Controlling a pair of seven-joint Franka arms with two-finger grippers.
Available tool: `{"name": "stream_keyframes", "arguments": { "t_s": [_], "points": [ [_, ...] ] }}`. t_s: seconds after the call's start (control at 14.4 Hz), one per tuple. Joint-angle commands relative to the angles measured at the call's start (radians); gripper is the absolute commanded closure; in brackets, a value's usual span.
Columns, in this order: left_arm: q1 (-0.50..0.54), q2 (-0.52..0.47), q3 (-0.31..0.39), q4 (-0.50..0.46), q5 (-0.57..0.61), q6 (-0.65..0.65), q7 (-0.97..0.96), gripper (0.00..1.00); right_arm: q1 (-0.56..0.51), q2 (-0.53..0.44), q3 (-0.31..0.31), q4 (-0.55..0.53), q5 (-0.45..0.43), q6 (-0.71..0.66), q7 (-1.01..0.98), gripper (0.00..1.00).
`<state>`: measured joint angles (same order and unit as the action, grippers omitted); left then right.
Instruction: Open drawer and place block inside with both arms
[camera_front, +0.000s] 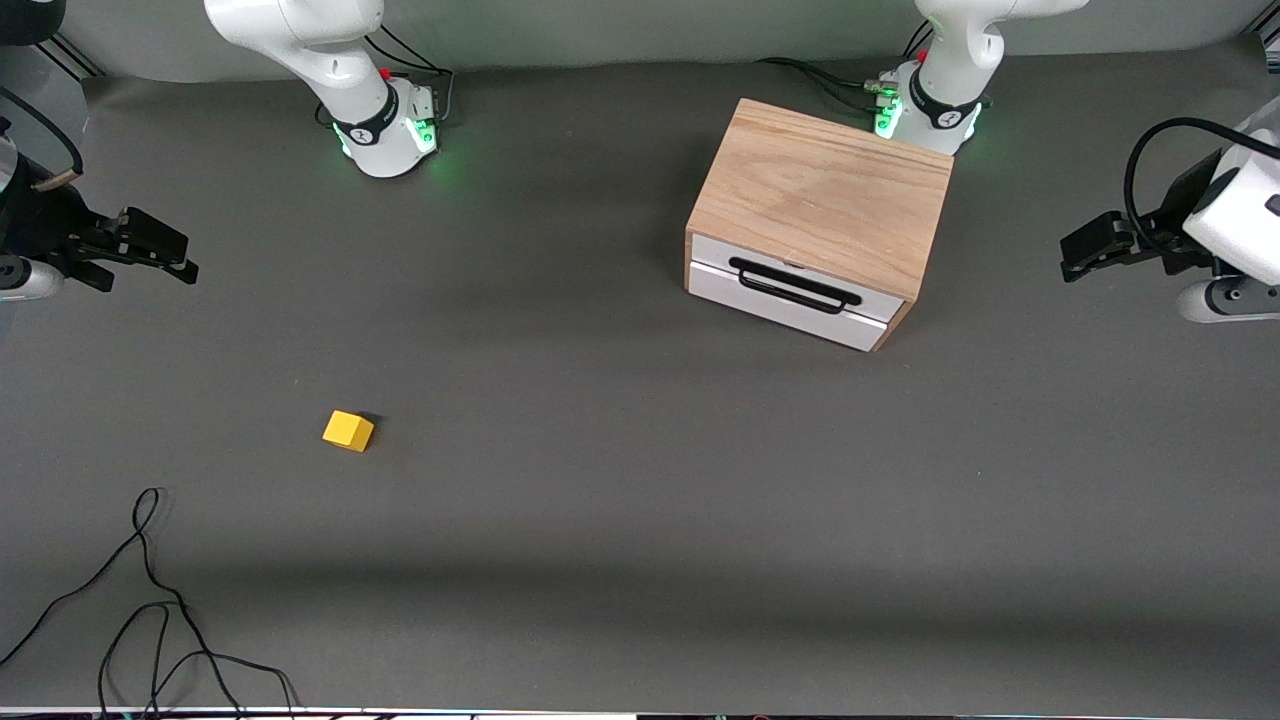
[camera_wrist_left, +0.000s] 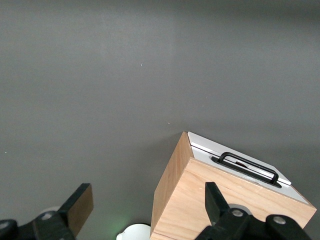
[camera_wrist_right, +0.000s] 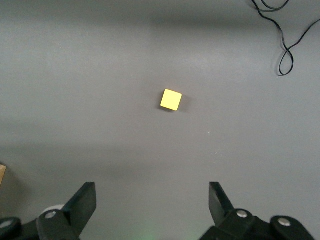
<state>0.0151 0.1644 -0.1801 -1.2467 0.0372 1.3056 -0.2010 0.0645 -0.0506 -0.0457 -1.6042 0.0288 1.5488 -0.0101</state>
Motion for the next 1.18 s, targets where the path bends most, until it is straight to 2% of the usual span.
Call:
{"name": "stream_keyframes", "arguments": {
  "t_s": [0.0, 0.07, 0.21, 0.42, 0.56, 0.7, 0.77, 0.91, 1.11],
  "points": [
    [-0.003, -0.011, -0.001, -0.002, 0.015, 0.006, 0.008, 0.00, 0.011, 0.009, -0.005, 0.026, -0.010, -0.024, 0.026, 0.00],
    [-0.006, -0.044, 0.001, -0.043, 0.015, 0.038, 0.009, 0.00, 0.011, 0.009, -0.005, 0.027, -0.010, -0.024, 0.025, 0.00],
    [-0.010, -0.156, 0.002, -0.213, 0.013, 0.151, 0.009, 0.00, 0.009, 0.009, -0.010, 0.027, -0.007, -0.023, 0.024, 0.00],
    [-0.017, -0.219, 0.019, -0.293, 0.009, 0.198, 0.041, 0.00, 0.009, 0.009, -0.011, 0.027, -0.007, -0.021, 0.018, 0.00],
    [-0.032, -0.282, 0.046, -0.383, 0.001, 0.263, 0.061, 0.00, 0.009, 0.009, -0.011, 0.027, -0.009, -0.018, 0.012, 0.00],
    [-0.108, -0.290, 0.140, -0.399, -0.032, 0.265, 0.075, 0.00, 0.009, 0.009, -0.011, 0.026, -0.016, -0.018, 0.012, 0.00],
    [-0.118, -0.289, 0.158, -0.398, -0.034, 0.267, 0.090, 0.00, 0.009, 0.009, -0.013, 0.026, -0.017, -0.018, 0.012, 0.00],
    [-0.110, -0.283, 0.162, -0.393, -0.033, 0.268, 0.159, 0.00, 0.009, 0.009, -0.013, 0.020, -0.018, -0.018, 0.012, 0.00],
    [-0.110, -0.247, 0.160, -0.347, -0.033, 0.274, 0.157, 0.00, 0.009, 0.009, -0.014, 0.013, -0.018, -0.015, 0.013, 0.00]
  ]
}}
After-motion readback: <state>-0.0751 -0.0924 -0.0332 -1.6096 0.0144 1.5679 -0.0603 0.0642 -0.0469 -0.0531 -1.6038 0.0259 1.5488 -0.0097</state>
